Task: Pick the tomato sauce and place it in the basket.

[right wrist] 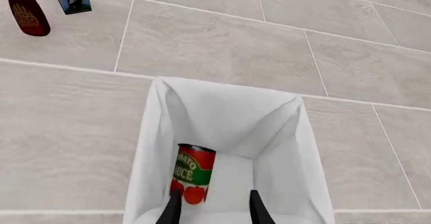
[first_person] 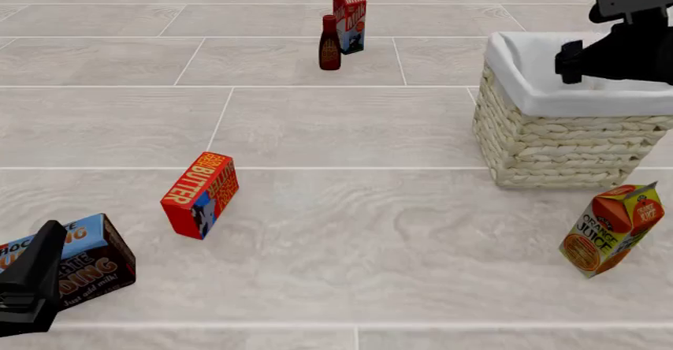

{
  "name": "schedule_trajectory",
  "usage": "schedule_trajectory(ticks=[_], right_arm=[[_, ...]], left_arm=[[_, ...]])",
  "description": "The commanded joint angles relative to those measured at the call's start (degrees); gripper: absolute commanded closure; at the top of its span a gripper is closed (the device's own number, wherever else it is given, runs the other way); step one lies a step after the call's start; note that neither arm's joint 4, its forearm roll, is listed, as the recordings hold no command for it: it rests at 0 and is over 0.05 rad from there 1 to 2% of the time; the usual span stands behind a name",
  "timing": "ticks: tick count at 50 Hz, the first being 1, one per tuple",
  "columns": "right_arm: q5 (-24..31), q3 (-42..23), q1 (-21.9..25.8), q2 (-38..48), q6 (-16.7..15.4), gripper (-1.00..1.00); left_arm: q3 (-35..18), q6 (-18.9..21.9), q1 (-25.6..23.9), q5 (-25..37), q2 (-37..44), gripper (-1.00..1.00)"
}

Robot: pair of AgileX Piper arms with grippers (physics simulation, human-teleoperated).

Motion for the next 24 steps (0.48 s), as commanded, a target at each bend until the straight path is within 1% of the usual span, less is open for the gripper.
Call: schedule_trajectory(ticks=[1, 16, 24], right_arm=[[0.5, -0.1, -0.3, -0.6, 0.8, -1.00], [1.7, 0.2, -0.4, -4.1, 1.0, -1.00], [3.8, 0.6, 0.4, -9.2, 1.5, -1.00]], left_arm=[[0.0, 0.0, 0.0, 0.0, 0.0, -1.00], [0.0, 0.0, 0.0, 0.0, 0.0, -1.00], [0.0, 0.0, 0.0, 0.0, 0.0, -1.00]])
